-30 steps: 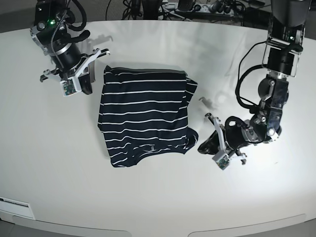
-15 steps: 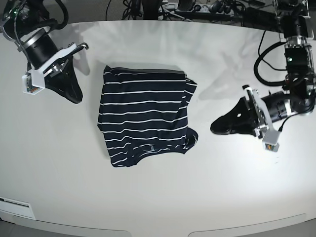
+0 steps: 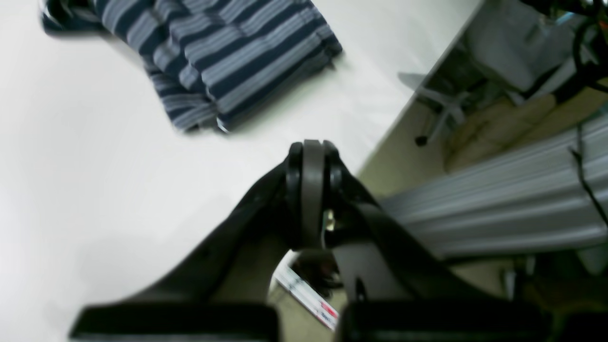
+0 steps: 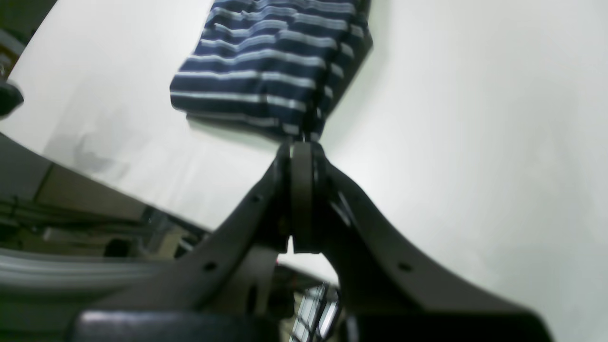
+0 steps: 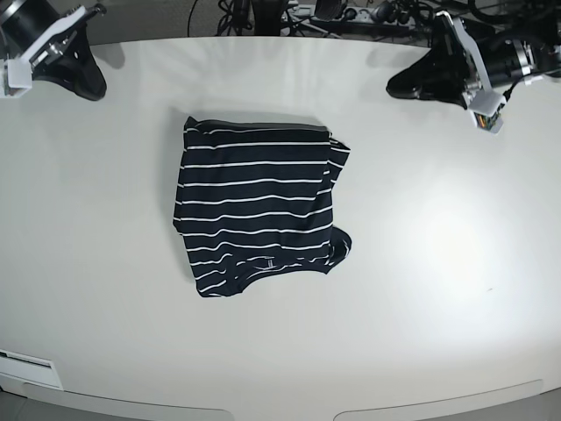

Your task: Fold the T-shirt properly

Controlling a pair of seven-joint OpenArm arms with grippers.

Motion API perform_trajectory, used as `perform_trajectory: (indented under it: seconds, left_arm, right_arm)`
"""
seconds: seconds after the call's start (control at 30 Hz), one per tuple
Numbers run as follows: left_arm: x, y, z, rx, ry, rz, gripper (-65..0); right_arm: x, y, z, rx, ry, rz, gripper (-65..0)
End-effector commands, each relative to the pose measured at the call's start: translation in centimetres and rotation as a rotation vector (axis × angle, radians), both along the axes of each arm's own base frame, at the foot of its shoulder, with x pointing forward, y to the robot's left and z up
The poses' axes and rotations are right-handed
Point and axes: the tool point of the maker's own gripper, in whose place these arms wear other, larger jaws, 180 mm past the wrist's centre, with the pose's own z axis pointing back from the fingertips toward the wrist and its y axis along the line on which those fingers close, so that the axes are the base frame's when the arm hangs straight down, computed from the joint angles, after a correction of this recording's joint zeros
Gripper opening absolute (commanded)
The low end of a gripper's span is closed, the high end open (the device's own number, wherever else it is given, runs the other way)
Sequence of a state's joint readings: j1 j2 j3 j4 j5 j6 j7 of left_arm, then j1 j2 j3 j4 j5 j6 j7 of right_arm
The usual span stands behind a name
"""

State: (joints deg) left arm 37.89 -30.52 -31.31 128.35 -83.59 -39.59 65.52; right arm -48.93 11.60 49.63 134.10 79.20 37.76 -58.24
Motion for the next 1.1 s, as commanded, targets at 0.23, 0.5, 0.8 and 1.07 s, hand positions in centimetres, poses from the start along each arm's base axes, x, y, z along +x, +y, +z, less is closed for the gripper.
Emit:
perform_trajectory:
  seconds: [0.23,0.5,0.8,1.07]
  left_arm:
    - [-7.9,1.2,-1.5,0.079,0.261,0.009,-65.0]
    - [-14.2,1.3,-2.3,0.072,0.510,0.097,-65.0]
    - [-16.9,3.6,-5.1,0.168,0.626,0.170,-65.0]
    - [-21.6,5.5,-14.0,0.239,0.799,0.259,-65.0]
  right_arm:
    - [-5.8,-1.1,-1.4,-0.063,0.247,0.033,-65.0]
    - [-11.4,-1.0,-2.8,-0.077,0.488,0.069,-65.0]
    - [-15.9,-3.2,-5.6,0.018,0.668,-0.025,-65.0]
    - [-20.4,-5.1,-14.6,0.029,0.854,-0.085,-65.0]
